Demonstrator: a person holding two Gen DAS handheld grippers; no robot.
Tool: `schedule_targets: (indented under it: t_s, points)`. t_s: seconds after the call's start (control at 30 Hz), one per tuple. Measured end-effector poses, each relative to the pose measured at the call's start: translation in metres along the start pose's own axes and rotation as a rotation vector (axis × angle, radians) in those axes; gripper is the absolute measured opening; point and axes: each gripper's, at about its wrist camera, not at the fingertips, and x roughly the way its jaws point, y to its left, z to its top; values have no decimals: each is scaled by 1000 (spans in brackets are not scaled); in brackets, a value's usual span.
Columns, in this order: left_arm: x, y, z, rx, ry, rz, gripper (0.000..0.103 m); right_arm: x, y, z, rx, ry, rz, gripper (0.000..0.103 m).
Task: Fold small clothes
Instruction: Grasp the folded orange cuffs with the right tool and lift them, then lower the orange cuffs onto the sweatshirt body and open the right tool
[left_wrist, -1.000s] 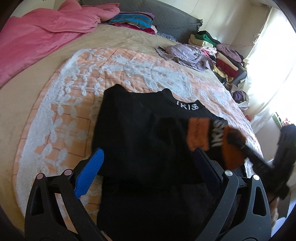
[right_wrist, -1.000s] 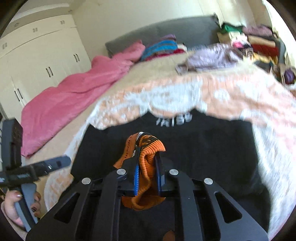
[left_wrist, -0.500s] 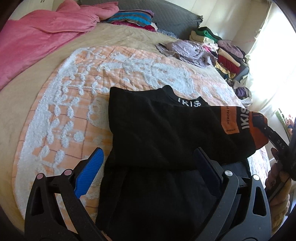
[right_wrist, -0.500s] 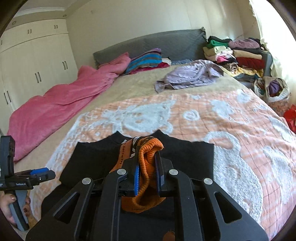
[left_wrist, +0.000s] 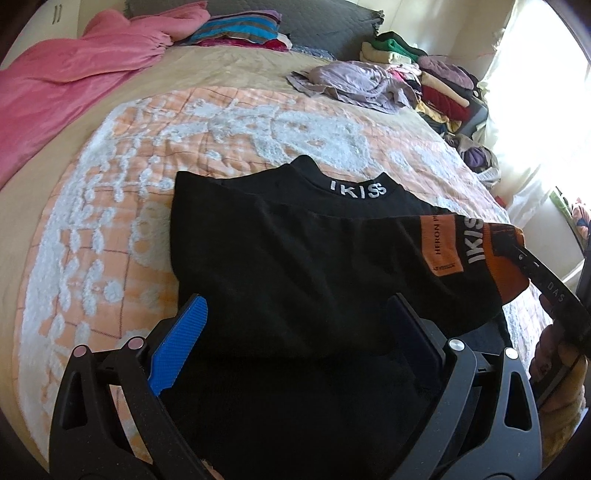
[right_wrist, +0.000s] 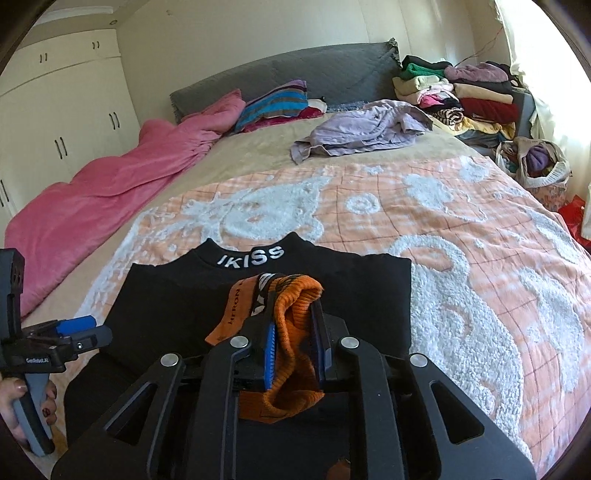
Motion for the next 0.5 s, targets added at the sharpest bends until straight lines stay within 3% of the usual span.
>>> schedule_targets:
  t_s: [0.1, 0.2, 0.27, 0.33, 0.5]
  points:
    - [3, -2, 1, 3, 5, 0, 91, -3, -3, -1, 1, -8, -36, 19]
    - [6, -3, 1, 9, 7, 0, 88, -6, -3, -4, 6, -9, -26, 27]
    - [7, -4, 1, 15, 8, -3, 80, -4, 3, -7, -20, 7, -9, 28]
    - [10, -5, -1, 23, 15, -9, 66, 0, 10, -11, -44, 32, 12, 28]
    - [21, -4, -8, 30, 56, -4, 62, 14, 28, -31, -91, 138, 65, 28]
